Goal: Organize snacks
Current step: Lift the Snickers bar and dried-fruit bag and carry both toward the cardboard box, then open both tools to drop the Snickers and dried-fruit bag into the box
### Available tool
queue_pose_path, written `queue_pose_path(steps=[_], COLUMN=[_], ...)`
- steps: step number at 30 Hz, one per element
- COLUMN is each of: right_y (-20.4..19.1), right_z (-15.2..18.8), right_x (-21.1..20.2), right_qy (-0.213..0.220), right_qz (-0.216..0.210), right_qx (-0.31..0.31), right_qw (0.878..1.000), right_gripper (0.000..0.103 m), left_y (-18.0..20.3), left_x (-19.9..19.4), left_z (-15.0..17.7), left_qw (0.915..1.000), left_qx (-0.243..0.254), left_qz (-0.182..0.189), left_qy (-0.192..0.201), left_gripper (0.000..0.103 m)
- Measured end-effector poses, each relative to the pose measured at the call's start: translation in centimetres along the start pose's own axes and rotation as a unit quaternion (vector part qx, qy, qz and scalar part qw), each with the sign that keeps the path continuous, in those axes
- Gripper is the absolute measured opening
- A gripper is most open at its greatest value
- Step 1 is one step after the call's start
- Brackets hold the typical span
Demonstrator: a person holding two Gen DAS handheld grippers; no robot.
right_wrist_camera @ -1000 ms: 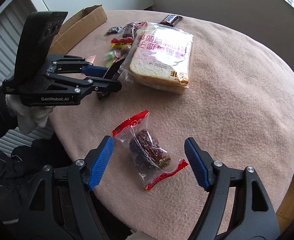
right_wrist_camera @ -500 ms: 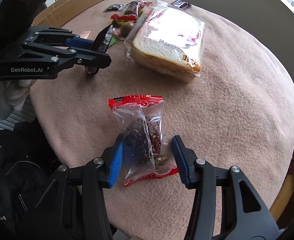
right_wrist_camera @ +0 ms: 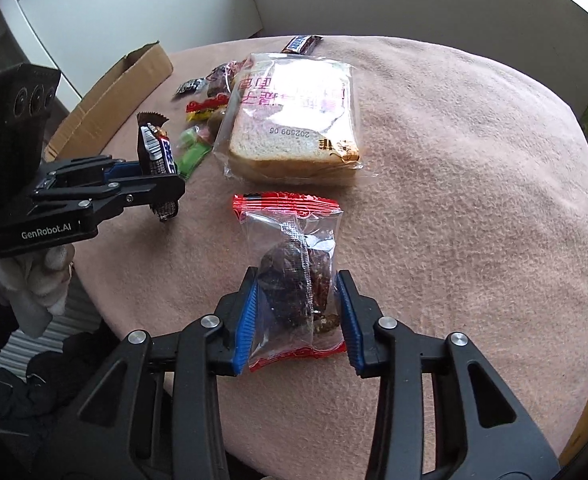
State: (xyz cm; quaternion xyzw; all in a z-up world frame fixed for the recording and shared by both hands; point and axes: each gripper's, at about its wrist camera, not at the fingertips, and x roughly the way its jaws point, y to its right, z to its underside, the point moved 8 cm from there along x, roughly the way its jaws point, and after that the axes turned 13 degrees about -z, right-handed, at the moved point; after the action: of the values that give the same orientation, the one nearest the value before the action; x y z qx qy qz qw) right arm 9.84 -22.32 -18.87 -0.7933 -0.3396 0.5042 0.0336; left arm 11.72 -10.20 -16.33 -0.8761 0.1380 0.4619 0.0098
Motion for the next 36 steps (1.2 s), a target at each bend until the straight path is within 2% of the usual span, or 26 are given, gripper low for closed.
queue_pose_path(steps=[9, 19, 26, 32, 36], right_y=[-3.5, -10.5, -16.7, -22.3, -25.4], right_z=[-1.7, -6.9, -11.1, -14.2, -15.9], right_x=[-1.0, 1.0, 3.7, 7.4, 10.4], right_qy=[0.029, 0.058, 0.069, 0.06, 0.051], right_qz=[-0.009, -0.048, -0.075, -0.105, -0.111], right_qx=[-0.02, -0.062, -0.102, -0.126, -0.136], right_qw=[0.999, 0.995, 0.99, 0.985, 0.983], right_gripper=[0.039, 0.039, 0.039, 0.039, 0.039], left_y=[-2.3, -8.4, -14.4, -19.4, -22.2], left_x=[-2.4, -6.7, -9.6, -10.9, -11.6], left_z=[-1.0, -1.2, -0.2, 1.4, 2.2], left_qw=[0.9993, 0.9929, 0.9822, 0.969, 0.9606], left_qx=[-0.019, -0.072, -0.119, -0.168, -0.191], left_qz=[-0.019, -0.063, -0.113, -0.152, -0.174], left_qy=[0.027, 0.071, 0.093, 0.099, 0.102], left_gripper=[0.029, 0.029, 0.029, 0.029, 0.029])
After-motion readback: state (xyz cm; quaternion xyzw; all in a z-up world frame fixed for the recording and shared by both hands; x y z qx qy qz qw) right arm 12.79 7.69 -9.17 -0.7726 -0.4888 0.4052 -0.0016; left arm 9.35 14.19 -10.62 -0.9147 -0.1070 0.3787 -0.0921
